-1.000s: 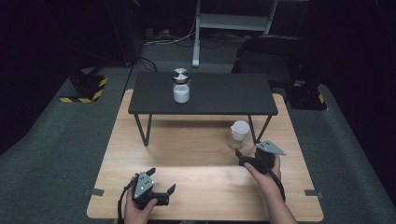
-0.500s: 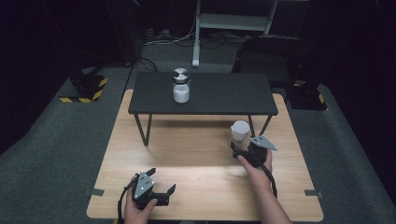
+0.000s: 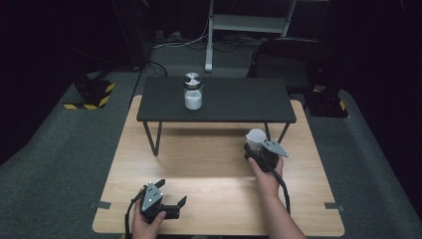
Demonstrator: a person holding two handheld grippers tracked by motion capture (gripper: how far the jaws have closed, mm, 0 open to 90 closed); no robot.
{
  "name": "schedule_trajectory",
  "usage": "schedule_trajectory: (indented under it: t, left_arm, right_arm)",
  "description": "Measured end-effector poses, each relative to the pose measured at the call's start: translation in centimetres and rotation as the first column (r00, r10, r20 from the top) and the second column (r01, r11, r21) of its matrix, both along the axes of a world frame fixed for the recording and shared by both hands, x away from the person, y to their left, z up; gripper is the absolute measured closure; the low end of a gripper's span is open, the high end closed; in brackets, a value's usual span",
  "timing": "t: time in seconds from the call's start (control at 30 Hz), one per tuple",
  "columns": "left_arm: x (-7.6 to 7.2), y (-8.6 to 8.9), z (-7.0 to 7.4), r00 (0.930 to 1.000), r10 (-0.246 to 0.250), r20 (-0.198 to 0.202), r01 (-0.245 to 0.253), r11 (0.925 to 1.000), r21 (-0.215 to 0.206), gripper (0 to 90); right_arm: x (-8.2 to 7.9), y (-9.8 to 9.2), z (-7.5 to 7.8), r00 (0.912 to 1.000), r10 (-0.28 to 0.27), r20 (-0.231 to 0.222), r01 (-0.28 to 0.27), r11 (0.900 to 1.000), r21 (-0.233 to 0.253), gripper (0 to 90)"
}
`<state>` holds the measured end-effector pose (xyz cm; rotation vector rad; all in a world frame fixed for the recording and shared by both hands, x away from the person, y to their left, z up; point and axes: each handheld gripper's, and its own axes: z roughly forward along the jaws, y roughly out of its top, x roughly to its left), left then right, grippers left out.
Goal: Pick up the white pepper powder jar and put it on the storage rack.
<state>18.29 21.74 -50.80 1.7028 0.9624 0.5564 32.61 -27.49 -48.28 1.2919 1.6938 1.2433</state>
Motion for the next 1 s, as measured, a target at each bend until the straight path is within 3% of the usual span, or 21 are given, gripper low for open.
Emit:
schedule_trajectory:
  t: [0.3,0.67,1.0]
  left_arm:
    - [0.0,0.0,0.0,1.0,-0.001,0.001,0.001,1.0,0.003,0.4]
    - [0.0,0.0,0.0,1.0,0.0,-0.001,0.0,1.0,0.004,0.4]
    - [0.1,-0.1,0.1,1.0,0.003,-0.006,-0.003,1.0,0.004,0.4]
  right_arm:
    - [-0.2,0.4,-0.7,0.9995,-0.011,0.031,0.009,0.999,0.037,25.2]
    - [-0.5,0.2,-0.1,0.9997,0.009,0.025,-0.009,1.0,0.007,29.0]
    - [-2.7,-0.6,0.2,0.996,0.051,0.073,-0.053,0.998,0.019,29.3]
